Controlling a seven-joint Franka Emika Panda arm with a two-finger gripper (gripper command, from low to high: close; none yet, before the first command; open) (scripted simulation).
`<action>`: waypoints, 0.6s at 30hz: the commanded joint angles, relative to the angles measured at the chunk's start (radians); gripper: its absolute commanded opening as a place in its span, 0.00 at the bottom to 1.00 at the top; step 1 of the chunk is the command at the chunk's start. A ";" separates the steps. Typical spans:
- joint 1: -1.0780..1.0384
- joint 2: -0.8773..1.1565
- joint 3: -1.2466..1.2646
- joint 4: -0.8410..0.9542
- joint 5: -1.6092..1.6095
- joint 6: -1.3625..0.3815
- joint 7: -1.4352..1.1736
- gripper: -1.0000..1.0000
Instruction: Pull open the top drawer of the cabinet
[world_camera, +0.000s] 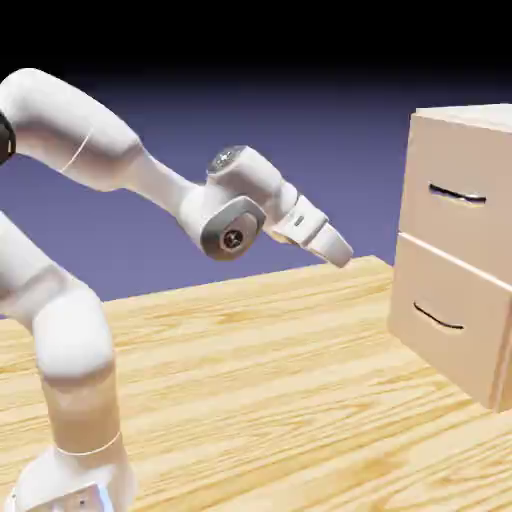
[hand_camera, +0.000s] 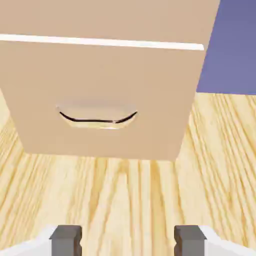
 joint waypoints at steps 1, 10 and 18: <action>-0.003 0.012 0.005 0.015 -0.044 -0.005 -0.028 0.50; -0.028 0.119 0.045 0.153 -0.435 -0.053 -0.277 0.50; -0.051 0.215 0.081 0.275 -0.783 -0.096 -0.498 0.50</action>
